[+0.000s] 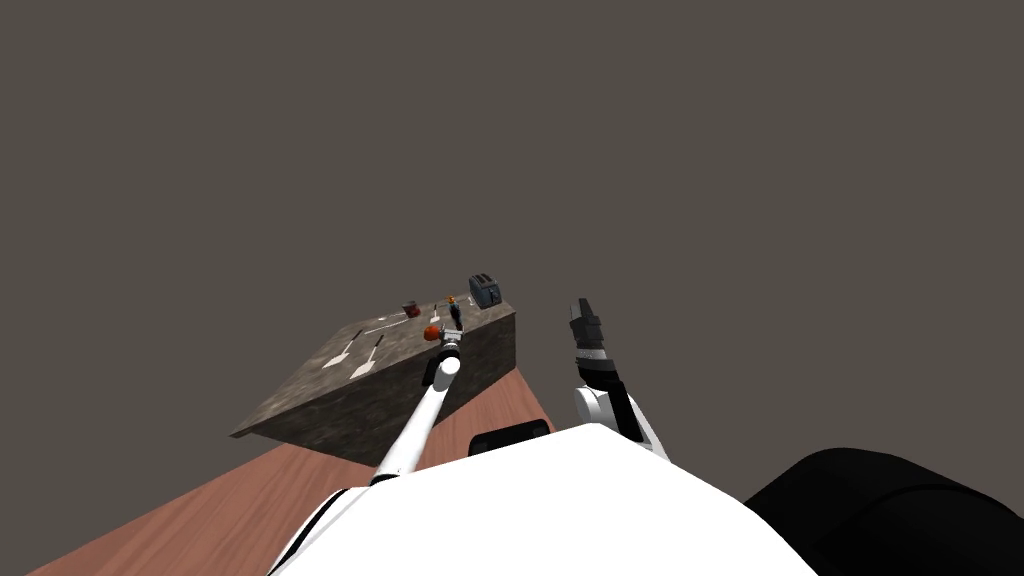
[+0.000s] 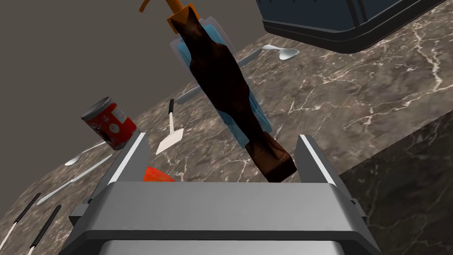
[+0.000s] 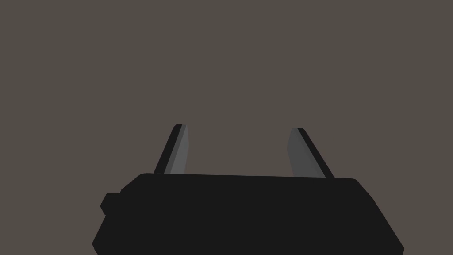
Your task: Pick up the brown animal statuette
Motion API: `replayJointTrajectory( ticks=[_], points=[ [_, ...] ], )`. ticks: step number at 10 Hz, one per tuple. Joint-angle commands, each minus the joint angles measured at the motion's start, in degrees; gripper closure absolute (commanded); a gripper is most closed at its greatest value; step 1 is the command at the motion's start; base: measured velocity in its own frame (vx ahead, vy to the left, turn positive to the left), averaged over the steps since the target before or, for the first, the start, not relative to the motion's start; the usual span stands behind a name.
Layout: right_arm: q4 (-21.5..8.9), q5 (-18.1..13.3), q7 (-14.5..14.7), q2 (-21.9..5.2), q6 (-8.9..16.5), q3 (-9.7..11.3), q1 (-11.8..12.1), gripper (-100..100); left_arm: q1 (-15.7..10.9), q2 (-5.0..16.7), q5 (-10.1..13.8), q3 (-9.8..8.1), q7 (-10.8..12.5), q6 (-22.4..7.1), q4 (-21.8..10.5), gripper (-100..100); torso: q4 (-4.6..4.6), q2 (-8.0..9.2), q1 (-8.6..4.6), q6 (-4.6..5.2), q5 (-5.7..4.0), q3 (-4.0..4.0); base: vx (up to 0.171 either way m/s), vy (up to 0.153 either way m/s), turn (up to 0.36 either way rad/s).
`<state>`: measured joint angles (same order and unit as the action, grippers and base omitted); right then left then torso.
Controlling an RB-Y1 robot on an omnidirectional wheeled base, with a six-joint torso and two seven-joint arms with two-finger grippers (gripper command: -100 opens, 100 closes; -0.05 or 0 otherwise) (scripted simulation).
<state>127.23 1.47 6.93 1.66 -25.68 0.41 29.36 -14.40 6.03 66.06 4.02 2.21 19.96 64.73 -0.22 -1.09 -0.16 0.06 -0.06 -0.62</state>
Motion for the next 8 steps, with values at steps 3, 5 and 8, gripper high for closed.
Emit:
replayJointTrajectory(
  ticks=[3, 5, 8],
  points=[
    [0.0, 0.0, 0.0, -0.01, 0.0, -0.01, 0.0, 0, 0.4, -4.36, 0.79, -0.74, 1.45, 0.9, 1.06, -100, 0.02, 0.07, 0.27, -0.01, 0.05, 0.04, 0.18, 0.053, 0.09],
    [0.0, 0.0, 0.0, 0.0, 0.0, 0.0, -0.01, 0, 0.5, -6.35, 0.87, -1.05, 1.61, 1.16, 1.27, -100, 0.04, 0.21, 0.21, 0.01, 0.05, 0.12, 0.127, 0.041, 0.055],
    [0.0, 0.0, 0.0, 0.0, 0.0, 0.0, -0.03, 0, 0.2, -6.63, 0.83, -1.12, 1.94, 1.39, 0.78, 0, 0.12, 0.6, 0.24, 0.01, 0.06, 0.33, 0.046, 0.041, 0.028]
  ],
)
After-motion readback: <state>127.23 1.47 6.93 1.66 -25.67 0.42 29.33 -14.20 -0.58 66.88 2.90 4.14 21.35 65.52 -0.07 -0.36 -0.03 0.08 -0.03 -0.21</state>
